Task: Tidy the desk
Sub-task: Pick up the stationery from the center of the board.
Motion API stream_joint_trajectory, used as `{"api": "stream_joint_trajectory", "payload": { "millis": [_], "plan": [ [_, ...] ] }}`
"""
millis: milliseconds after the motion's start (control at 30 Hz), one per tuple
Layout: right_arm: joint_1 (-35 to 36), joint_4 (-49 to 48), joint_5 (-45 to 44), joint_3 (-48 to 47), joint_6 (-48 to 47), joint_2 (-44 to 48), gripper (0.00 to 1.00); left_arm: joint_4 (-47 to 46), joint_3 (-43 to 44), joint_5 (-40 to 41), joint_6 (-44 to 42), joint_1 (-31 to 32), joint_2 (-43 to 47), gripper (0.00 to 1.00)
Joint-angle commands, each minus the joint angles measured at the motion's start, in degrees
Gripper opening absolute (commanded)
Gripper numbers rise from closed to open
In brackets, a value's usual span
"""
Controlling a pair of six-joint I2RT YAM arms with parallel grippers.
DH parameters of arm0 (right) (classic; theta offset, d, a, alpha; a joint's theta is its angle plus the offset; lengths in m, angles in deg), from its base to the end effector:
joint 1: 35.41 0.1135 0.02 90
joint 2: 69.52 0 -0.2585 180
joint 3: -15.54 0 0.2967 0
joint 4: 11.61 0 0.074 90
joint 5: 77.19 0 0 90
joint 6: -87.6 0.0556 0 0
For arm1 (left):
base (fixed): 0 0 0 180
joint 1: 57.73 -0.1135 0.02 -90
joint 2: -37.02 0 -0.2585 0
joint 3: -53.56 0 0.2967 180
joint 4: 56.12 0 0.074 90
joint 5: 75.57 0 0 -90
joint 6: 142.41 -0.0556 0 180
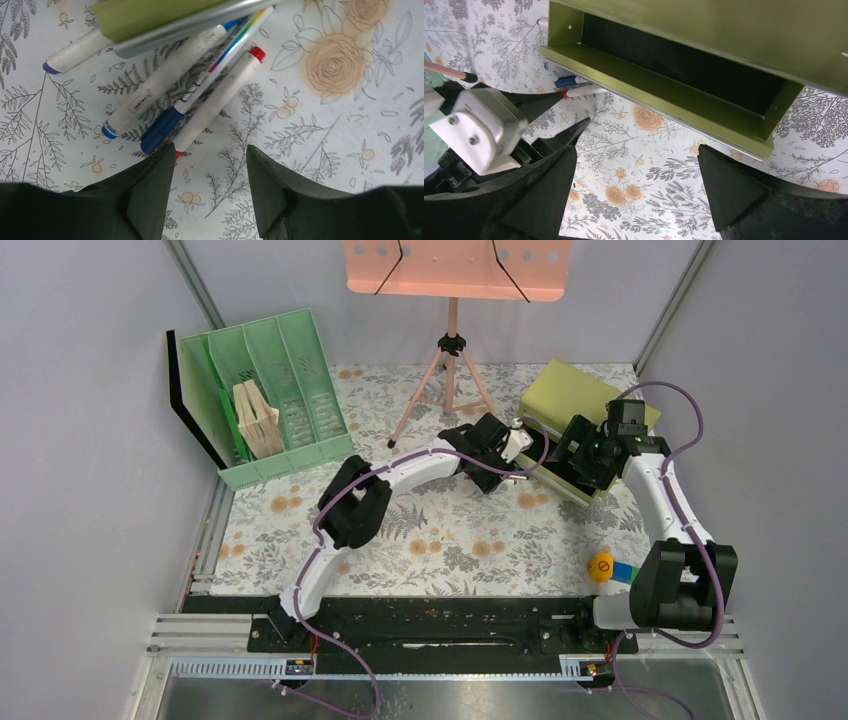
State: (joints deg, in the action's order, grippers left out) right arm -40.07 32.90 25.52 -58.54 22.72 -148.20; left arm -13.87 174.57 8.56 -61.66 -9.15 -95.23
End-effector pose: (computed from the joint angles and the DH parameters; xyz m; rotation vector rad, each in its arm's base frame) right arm 0.3488 -0.0162 0.2462 0.5299 2.3878 0.4296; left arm 0.3674 -0.4250 0.1431 1.2683 2.2071 -0.4054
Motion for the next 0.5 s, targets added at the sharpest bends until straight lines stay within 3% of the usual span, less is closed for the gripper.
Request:
{"api": "stream_joint_trajectory", "payload": {
  "millis": [0, 467],
  "plan": [
    [-0.26, 1.66, -0.09, -2.29, -0.53, -2.04, 0.99, 1.04, 4.62, 3.35, 4.08, -0.76, -1.02, 0.55],
    [-0.49, 1.92, -0.72, -2.41, -0.52, -2.15, 0.99, 1.73, 1.95, 1.99, 6.58, -1.61, -1.41, 0.49]
  ]
}}
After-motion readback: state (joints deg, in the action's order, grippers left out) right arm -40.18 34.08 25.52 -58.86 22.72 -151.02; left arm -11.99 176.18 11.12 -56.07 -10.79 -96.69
